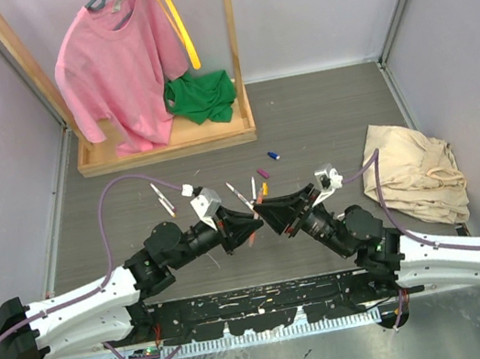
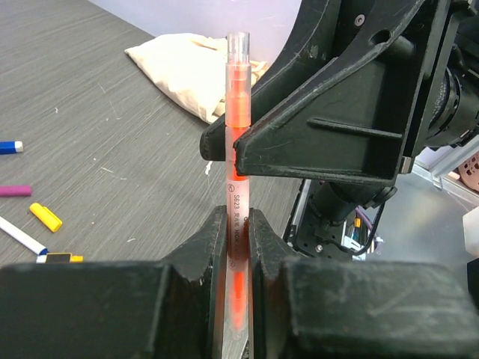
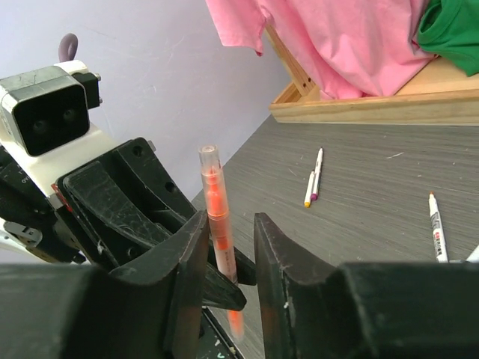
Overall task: Insert the pens into the pen caps
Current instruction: Insert the pen cap onto the pen, then press the pen cap onto the pen.
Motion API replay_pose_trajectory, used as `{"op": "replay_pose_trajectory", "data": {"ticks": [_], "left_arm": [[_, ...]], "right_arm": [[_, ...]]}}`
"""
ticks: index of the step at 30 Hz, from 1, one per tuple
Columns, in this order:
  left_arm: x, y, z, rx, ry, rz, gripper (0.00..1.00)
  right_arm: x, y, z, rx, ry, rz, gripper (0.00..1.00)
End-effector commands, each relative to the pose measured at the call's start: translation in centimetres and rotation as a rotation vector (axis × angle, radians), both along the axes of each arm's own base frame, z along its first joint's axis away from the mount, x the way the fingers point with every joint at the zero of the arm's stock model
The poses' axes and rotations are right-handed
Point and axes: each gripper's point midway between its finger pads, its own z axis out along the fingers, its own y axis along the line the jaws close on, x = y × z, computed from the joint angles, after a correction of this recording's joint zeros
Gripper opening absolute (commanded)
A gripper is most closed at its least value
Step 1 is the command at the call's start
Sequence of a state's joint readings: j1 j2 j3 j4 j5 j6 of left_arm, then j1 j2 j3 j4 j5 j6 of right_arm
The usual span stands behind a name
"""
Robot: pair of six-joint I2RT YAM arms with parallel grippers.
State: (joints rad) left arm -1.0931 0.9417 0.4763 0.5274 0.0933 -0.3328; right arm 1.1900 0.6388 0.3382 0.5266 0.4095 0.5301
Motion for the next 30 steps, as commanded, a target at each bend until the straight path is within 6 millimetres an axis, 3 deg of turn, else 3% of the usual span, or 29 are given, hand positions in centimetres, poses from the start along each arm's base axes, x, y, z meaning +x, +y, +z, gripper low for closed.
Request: {"op": "replay_pose_trajectory", "data": {"ticks": [1, 9, 18, 24, 30], "left_arm": [[0.0, 0.3, 4.5, -0.139, -0.067, 0.010, 0.00], [0.1, 0.3, 4.4, -0.137, -0.065, 0.015, 0.00], [0.2, 0.2, 4.4, -0.138, -0.063, 0.015, 0.00], [0.2, 0.1, 4.4, -0.140, -0.062, 0.014, 0.00], [0.2, 0.1, 4.4, -0.139, -0.063, 0.014, 0.00]], "right_arm": [[-0.1, -0.8, 1.5, 0.004, -0.027, -0.013, 0.38], [-0.6, -2.2, 3.9, -0.038, -0.093, -0.019, 0.58], [0.7, -4.2, 7.7, -0.036, -0.080, -0.133, 0.68], [1.9, -2.3, 8.1, -0.119, -0.036, -0.155, 0.67], [2.2, 0.0, 7.5, -0.208, 0.006, -0.115, 0.59]]}}
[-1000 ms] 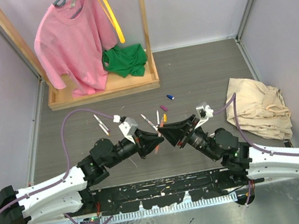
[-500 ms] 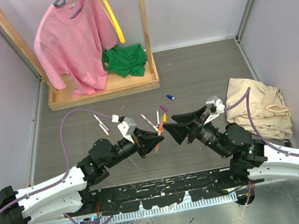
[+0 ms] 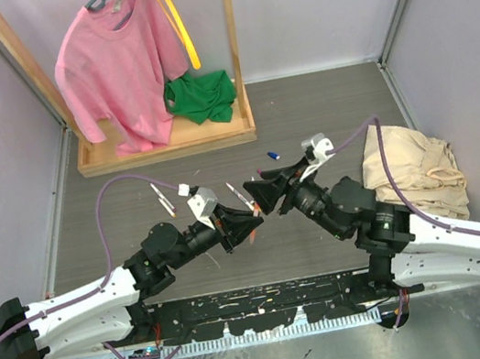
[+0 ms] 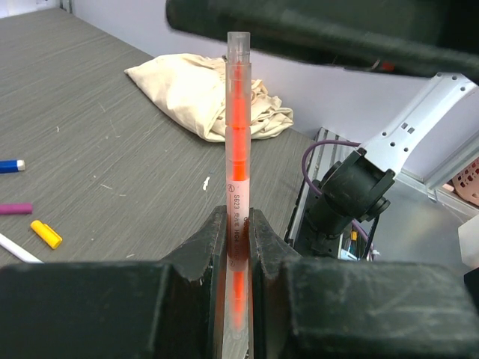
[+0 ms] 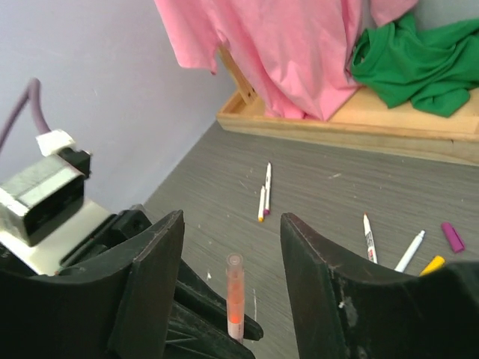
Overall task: Insert the pens into the pen caps
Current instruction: Press the pen cap onto the pen.
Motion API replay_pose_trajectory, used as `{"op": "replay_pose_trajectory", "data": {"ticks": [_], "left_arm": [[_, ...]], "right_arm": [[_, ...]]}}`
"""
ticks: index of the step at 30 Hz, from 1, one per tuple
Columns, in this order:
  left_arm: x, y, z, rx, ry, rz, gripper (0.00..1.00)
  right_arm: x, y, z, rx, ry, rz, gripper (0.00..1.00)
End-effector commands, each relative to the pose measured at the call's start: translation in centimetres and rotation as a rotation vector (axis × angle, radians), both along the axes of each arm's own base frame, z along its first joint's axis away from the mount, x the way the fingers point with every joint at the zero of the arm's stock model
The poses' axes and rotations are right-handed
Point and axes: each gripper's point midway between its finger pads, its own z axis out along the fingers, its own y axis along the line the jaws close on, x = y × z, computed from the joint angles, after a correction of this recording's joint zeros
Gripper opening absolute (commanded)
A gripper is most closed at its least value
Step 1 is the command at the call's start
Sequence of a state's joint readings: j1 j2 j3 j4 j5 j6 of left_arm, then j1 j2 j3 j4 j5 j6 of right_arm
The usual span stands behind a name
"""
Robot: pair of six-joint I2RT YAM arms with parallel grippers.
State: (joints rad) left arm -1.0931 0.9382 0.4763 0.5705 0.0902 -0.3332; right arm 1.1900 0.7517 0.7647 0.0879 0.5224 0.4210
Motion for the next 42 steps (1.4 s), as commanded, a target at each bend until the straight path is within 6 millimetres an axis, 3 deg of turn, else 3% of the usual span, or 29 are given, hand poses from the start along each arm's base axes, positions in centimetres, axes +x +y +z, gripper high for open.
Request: {"op": "replay_pose_trajectory", "data": {"ticks": [1, 17, 23, 25, 29, 36, 42], "left_arm": [[0.1, 0.1, 3.2, -0.095, -0.042, 0.012, 0.00], [0.1, 0.2, 3.2, -0.097, -0.042, 0.013, 0.00], [0.3, 0.3, 3.1, -0.098, -0.038, 0.025, 0.00], [0.4, 0.3, 3.0, -0.097, -0.033, 0.033, 0.00], [0.9, 0.6, 3.3, -0.064, -0.036, 0.062, 0.00], [2.1, 1.3, 3.4, -0.083, -0.041, 0.127, 0.00], [2.8, 2.1, 3.7, -0.117, -0.038, 0.172, 0.00]], "right_arm": [[-0.1, 0.6, 0.7, -0.017, 0.020, 0.017, 0.58], [-0.4, 0.7, -0.4, -0.001, 0.039, 0.037, 0.29], [-0.2, 0.6, -1.9, -0.012, 0.061, 0.020, 0.06], [-0.2, 0.7, -2.8, -0.025, 0.069, 0.018, 0.00], [-0.3, 1.4, -5.3, -0.094, 0.093, 0.039, 0.00], [-1.2, 2.2, -10.6, -0.059, 0.181, 0.062, 0.00], [-3.7, 3.1, -15.3, -0.109, 0.239, 0.070, 0.00]]}}
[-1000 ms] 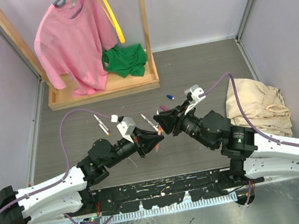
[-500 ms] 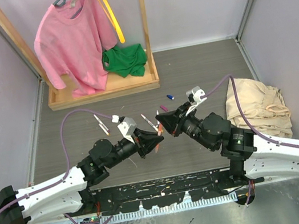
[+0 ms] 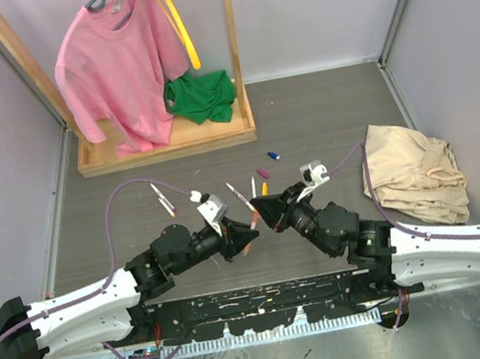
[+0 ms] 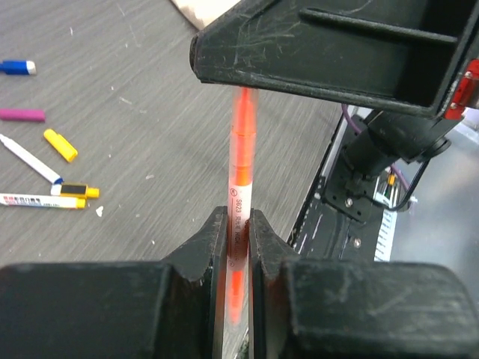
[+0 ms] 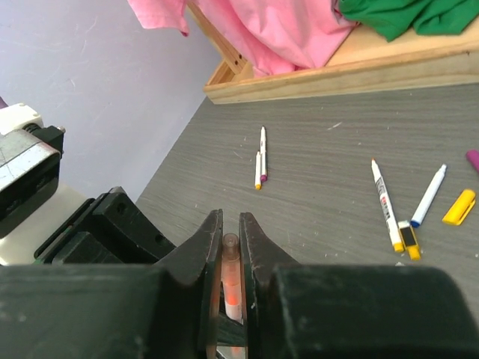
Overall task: Insert the pens into the pen caps
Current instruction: Press the pen cap onto the pen.
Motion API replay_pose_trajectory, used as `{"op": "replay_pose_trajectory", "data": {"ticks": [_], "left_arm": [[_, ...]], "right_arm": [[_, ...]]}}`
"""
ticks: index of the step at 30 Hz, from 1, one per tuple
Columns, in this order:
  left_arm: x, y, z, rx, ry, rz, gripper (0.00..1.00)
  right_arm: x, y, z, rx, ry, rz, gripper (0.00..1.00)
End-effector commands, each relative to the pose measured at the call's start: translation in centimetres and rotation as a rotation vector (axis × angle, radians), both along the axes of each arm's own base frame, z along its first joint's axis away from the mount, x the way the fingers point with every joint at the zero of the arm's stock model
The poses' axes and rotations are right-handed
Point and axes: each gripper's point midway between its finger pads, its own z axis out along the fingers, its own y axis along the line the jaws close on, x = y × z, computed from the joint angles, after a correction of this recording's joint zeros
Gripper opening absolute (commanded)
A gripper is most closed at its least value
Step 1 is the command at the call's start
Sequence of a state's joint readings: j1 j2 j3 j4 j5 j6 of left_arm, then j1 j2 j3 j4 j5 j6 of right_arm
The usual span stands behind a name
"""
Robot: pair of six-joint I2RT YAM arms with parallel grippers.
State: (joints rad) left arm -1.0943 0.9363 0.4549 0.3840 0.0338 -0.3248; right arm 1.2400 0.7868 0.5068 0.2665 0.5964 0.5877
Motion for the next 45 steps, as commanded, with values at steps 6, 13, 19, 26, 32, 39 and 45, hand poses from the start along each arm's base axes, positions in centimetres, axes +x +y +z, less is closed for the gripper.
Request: {"op": "replay_pose_trajectory", "data": {"ticks": [6, 13, 19, 26, 32, 39, 45], "left_arm": [[2.8, 1.2, 9.3, -0.324, -0.131, 0.132, 0.00], [3.8, 2.1, 10.0, -0.361, -0.145, 0.161, 0.00], [4.6, 2.6, 10.7, -0.399, -0.160, 0.169, 0.00], [5.0, 3.2, 12.0, -0.426, -0.188, 0.186, 0.00], [5.0, 3.0, 12.1, -0.424, -0.187, 0.169, 0.00], [4.1, 1.9, 11.5, -0.366, -0.131, 0.102, 0.00], [3.8, 1.3, 10.7, -0.308, -0.075, 0.074, 0.00]], "right_arm": [[-5.6, 3.1, -10.6, -0.215, 0.150, 0.100, 0.00], [-5.9, 3.2, -11.9, -0.236, 0.184, 0.086, 0.00], [-6.3, 4.1, -12.7, -0.271, 0.197, 0.115, 0.00], [-6.6, 4.7, -13.7, -0.293, 0.225, 0.134, 0.00], [-6.0, 4.3, -12.6, -0.301, 0.203, 0.112, 0.00], [-3.0, 3.2, -5.2, -0.252, 0.076, 0.029, 0.00], [-1.4, 2.3, 0.4, -0.265, -0.037, -0.039, 0.11]]}}
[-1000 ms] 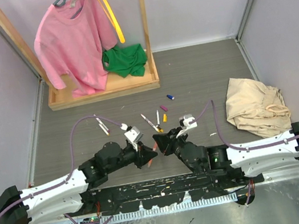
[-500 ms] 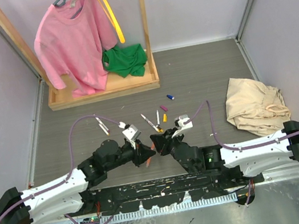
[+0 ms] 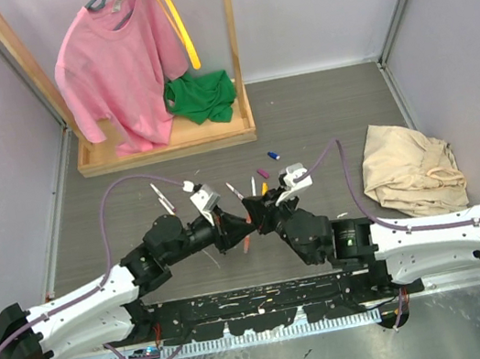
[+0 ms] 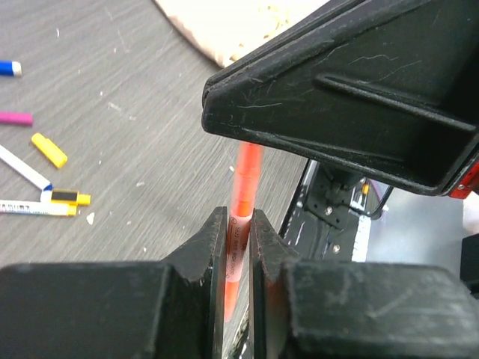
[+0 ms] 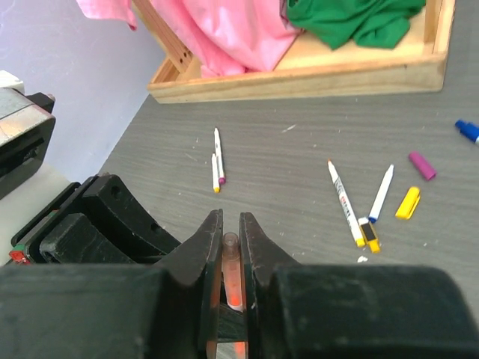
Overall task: Insert the pens into the pen caps
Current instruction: Press the pen cap onto the pen.
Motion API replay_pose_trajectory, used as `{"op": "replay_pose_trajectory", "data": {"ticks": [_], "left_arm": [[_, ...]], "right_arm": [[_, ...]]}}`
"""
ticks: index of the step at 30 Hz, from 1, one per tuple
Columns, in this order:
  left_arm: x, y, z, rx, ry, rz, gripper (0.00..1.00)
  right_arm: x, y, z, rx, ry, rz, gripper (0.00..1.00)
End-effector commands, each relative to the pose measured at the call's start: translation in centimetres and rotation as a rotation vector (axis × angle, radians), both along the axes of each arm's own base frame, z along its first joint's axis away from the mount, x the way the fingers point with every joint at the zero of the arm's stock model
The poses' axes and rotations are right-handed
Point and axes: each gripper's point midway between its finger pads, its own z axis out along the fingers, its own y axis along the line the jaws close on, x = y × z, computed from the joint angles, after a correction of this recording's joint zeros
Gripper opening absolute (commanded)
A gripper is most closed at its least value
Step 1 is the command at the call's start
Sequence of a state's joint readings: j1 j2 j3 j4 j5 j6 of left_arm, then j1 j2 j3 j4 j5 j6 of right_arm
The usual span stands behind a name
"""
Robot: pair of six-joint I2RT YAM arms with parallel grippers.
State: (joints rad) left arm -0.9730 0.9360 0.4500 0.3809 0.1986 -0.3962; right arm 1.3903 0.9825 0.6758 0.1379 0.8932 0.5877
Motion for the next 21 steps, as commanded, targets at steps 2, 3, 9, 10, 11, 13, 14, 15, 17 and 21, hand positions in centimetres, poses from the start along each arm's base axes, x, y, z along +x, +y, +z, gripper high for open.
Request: {"op": "replay_pose_trajectory", "data": {"ticks": [2, 3, 9, 10, 11, 13, 14, 15, 17, 21], "left_arm": [[2.8, 0.2, 10.6, -0.256, -0.138, 0.107, 0.00], [2.7, 0.1, 10.5, -0.251, -0.131, 0.101, 0.00], [2.6, -0.6, 10.1, -0.198, -0.098, 0.073, 0.00], [2.5, -0.6, 10.1, -0.194, -0.090, 0.072, 0.00], [2.5, -0.5, 10.0, -0.191, -0.082, 0.073, 0.00], [2.4, -0.2, 10.0, -0.188, -0.067, 0.083, 0.00], [2.3, 0.2, 10.0, -0.185, -0.061, 0.095, 0.00], [2.4, 0.5, 10.1, -0.184, -0.056, 0.109, 0.00], [2.6, 1.3, 9.9, -0.169, -0.032, 0.148, 0.00], [3.3, 3.0, 8.9, -0.067, 0.037, 0.246, 0.00]], "right_arm": [[-1.0, 0.4, 3.0, -0.094, -0.063, 0.105, 0.20], [-1.0, 0.4, 4.1, -0.084, -0.078, 0.106, 0.24], [-1.0, -0.9, 11.0, 0.031, -0.181, 0.108, 0.51], [-1.1, -1.4, 11.7, 0.050, -0.191, 0.109, 0.53], [-1.2, -1.9, 12.3, 0.065, -0.200, 0.111, 0.54], [-1.4, -3.0, 12.7, 0.082, -0.205, 0.109, 0.56], [-1.4, -3.9, 12.6, 0.089, -0.201, 0.097, 0.57], [-1.4, -4.5, 12.1, 0.083, -0.193, 0.085, 0.57], [-1.3, -5.8, 10.8, 0.072, -0.170, 0.062, 0.58], [-2.3, -7.0, 7.3, 0.112, -0.125, 0.104, 0.61]]}}
